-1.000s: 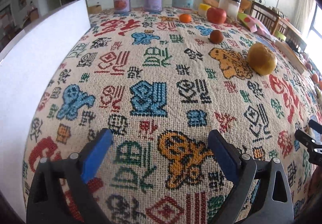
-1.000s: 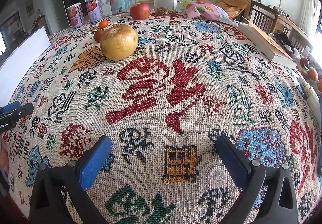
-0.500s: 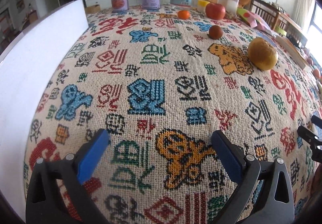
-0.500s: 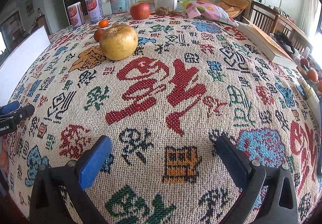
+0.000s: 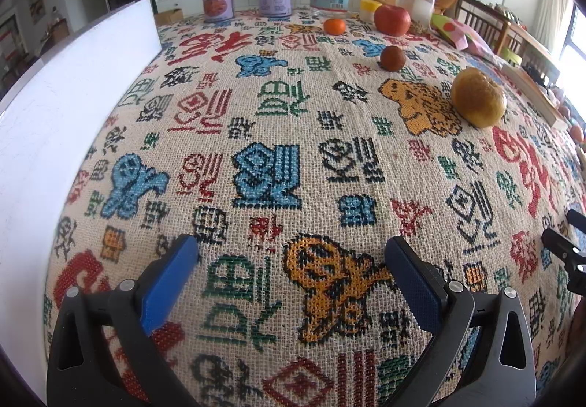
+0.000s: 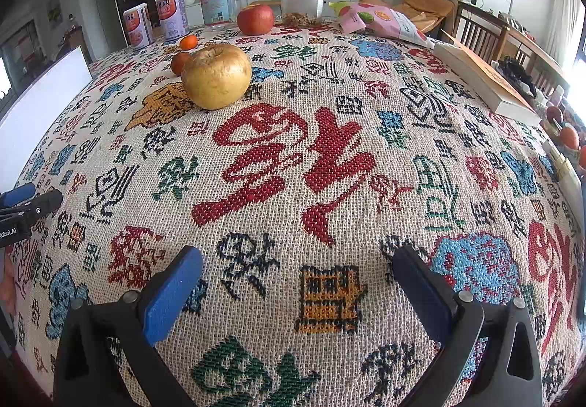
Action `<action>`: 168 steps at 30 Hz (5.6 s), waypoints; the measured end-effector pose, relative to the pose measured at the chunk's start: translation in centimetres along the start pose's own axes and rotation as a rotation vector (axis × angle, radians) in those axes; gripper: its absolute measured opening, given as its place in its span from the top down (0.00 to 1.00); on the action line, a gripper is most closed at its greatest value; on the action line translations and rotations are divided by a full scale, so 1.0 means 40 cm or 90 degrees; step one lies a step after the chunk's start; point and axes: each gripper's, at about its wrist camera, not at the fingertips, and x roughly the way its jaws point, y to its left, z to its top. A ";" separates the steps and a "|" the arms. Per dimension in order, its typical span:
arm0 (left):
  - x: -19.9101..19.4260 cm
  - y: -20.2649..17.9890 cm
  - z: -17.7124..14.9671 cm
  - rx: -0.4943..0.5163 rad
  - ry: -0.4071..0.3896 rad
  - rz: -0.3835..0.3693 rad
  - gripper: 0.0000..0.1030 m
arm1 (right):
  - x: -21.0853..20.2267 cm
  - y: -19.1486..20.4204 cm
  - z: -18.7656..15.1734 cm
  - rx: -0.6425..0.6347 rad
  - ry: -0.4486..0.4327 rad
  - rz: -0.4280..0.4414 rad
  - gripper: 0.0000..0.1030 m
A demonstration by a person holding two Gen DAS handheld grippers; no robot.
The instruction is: Organize fruits
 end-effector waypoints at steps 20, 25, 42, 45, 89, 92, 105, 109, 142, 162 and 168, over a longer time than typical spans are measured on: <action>0.216 -0.196 0.376 0.010 -0.042 -0.119 0.05 | 0.000 0.000 0.001 -0.001 0.001 0.000 0.00; 0.276 -0.221 0.389 0.012 -0.032 -0.104 0.27 | 0.001 0.001 0.002 -0.001 0.001 0.000 0.00; 0.022 -0.032 0.158 0.034 0.019 -0.114 0.72 | 0.002 0.002 0.004 0.000 0.002 -0.001 0.00; -0.009 0.021 0.081 0.026 0.030 -0.096 0.71 | 0.002 0.003 0.003 -0.001 0.002 -0.001 0.00; 0.001 0.074 -0.001 0.010 0.001 0.006 0.00 | 0.092 0.324 0.535 -0.106 -0.024 0.150 0.21; 0.001 0.074 -0.001 0.010 0.001 0.006 0.00 | 0.219 0.373 0.606 -0.075 0.028 0.146 0.28; 0.002 0.074 -0.003 0.007 0.001 0.005 0.00 | 0.529 0.456 0.748 -0.059 0.063 0.066 0.52; 0.004 0.071 -0.001 0.006 0.002 0.005 0.00 | 0.511 0.446 0.743 -0.051 0.033 0.058 0.70; 0.005 0.074 0.000 0.004 0.002 0.004 0.00 | -0.043 -0.080 0.140 -0.078 0.002 0.102 0.36; 0.005 0.075 0.000 0.004 0.002 0.004 0.00 | 0.196 0.153 0.366 0.001 0.064 0.046 0.37; 0.005 0.074 -0.001 0.005 0.002 0.005 0.00 | 0.057 0.197 0.232 -0.071 0.066 0.138 0.37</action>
